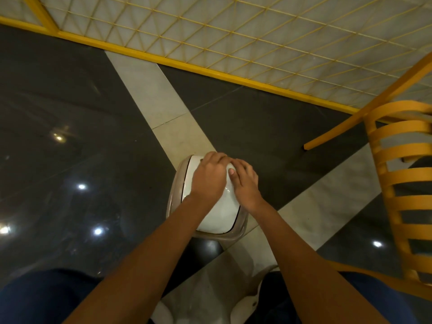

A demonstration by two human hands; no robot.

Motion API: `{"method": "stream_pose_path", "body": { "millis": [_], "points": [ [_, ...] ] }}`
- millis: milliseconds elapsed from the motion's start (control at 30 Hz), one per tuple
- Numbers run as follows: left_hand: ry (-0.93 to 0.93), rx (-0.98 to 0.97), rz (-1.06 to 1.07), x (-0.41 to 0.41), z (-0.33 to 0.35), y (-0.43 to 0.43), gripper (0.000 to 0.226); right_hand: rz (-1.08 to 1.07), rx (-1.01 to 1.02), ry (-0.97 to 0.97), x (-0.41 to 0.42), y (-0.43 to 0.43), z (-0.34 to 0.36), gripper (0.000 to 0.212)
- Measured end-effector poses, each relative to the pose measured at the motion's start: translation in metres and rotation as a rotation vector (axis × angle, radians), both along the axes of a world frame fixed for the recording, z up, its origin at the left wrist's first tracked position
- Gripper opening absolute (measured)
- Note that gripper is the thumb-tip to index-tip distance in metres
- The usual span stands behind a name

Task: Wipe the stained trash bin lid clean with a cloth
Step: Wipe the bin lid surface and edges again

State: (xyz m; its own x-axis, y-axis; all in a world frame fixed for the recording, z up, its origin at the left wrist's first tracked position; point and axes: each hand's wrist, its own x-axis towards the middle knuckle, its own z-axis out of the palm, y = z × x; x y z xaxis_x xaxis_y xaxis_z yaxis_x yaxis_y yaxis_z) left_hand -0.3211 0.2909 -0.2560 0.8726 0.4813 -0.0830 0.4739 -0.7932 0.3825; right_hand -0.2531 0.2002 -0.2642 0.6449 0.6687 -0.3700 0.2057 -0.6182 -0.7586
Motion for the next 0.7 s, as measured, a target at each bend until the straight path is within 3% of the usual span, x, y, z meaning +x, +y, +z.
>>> {"method": "stream_pose_path", "body": {
  "millis": [67,200,267,500,700],
  "points": [
    [0.01,-0.01,0.008,-0.001,-0.002,0.01,0.055,0.008,-0.003,0.003,0.0,-0.001,0.0,0.041],
    [0.01,-0.095,0.35,-0.006,0.001,0.051,0.03,0.014,-0.012,0.01,-0.001,-0.001,-0.002,0.041],
    [-0.017,-0.139,0.389,-0.009,0.002,0.054,0.028,0.002,-0.022,0.009,-0.001,-0.001,-0.002,0.04],
    [-0.408,-0.223,0.535,-0.076,-0.011,-0.002,0.033,0.004,-0.017,0.004,-0.001,-0.001,-0.002,0.04],
    [-0.405,-0.348,0.648,-0.055,-0.001,0.014,0.03,0.021,-0.025,-0.02,0.0,0.0,-0.001,0.04]
  ]
}}
